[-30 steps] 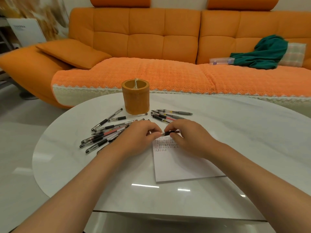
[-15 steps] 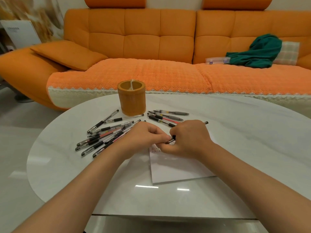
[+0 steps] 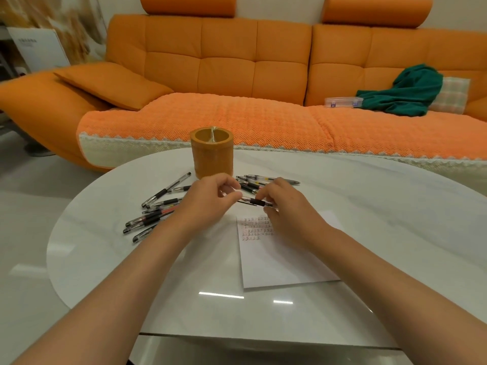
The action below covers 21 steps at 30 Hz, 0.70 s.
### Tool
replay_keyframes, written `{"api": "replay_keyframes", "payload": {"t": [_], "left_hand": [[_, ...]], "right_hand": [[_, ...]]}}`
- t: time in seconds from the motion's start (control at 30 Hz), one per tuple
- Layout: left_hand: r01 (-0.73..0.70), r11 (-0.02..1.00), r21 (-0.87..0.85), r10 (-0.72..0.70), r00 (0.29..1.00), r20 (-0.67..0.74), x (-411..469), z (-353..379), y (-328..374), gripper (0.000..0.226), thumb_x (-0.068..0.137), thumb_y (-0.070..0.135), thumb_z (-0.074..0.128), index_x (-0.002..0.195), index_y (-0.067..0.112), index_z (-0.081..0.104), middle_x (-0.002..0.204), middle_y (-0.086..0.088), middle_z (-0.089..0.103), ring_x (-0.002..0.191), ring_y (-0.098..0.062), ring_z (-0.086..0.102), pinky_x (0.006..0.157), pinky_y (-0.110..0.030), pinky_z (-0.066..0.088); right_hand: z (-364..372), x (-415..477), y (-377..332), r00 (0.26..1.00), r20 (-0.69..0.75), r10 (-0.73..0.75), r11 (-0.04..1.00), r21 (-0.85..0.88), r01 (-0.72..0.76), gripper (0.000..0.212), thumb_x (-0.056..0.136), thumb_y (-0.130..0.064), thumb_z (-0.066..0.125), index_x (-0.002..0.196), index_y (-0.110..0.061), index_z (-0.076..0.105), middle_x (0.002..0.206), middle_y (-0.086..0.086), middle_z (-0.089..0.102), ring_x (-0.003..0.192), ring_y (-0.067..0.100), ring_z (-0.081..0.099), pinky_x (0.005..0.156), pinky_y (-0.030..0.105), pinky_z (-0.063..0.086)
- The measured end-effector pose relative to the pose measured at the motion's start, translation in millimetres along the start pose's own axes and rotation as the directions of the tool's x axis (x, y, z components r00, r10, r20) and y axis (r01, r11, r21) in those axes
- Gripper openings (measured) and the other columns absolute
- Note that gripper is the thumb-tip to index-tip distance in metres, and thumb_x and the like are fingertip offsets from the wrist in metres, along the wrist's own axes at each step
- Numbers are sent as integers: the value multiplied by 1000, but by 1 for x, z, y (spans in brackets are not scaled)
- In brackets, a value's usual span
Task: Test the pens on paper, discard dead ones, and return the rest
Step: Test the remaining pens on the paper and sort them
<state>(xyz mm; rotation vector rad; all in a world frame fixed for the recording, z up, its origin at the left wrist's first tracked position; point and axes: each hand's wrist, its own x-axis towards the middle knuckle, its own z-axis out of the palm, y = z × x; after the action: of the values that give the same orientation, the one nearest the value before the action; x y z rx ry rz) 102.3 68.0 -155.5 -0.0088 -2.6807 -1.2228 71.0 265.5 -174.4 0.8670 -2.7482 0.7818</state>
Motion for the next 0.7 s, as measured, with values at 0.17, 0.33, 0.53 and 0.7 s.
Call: {"api": "replay_keyframes", "payload": {"t": [0.17,0.33,0.53,0.7], "left_hand": [[-50,884,466,38,999,35,-2,-17,-26,37,95,39,62,130,30,56,120,8,54,116,-15,47,97,-34,44],[-61,767,639,-25,992,124,-9,-25,-37,61,93,55,53,149,34,39,153,4,31,142,-21,21,116,-42,25],[-27,805,593,-112,974,196,-9,-31,-41,58,97,47,50,152,34,36,155,2,33,143,-20,23,115,-41,27],[-22,814,580,-117,973,201,-5,-34,-40,56,97,43,52,151,36,37,151,4,37,140,-20,27,113,-40,28]], "right_hand": [[5,9,5,995,-7,96,984,-153,-96,30,97,-22,59,126,-27,66,111,-2,58,107,19,54,80,32,45],[16,33,3,988,14,154,976,-157,-150,34,100,-22,54,132,-27,63,109,0,55,101,21,55,72,32,41],[22,47,4,986,-17,168,939,-302,-166,39,98,-32,56,136,-30,58,116,-2,61,109,22,54,78,31,39],[18,53,11,993,-33,113,917,-381,-117,26,98,-30,57,121,-31,68,110,-2,65,102,24,57,78,34,39]]}}
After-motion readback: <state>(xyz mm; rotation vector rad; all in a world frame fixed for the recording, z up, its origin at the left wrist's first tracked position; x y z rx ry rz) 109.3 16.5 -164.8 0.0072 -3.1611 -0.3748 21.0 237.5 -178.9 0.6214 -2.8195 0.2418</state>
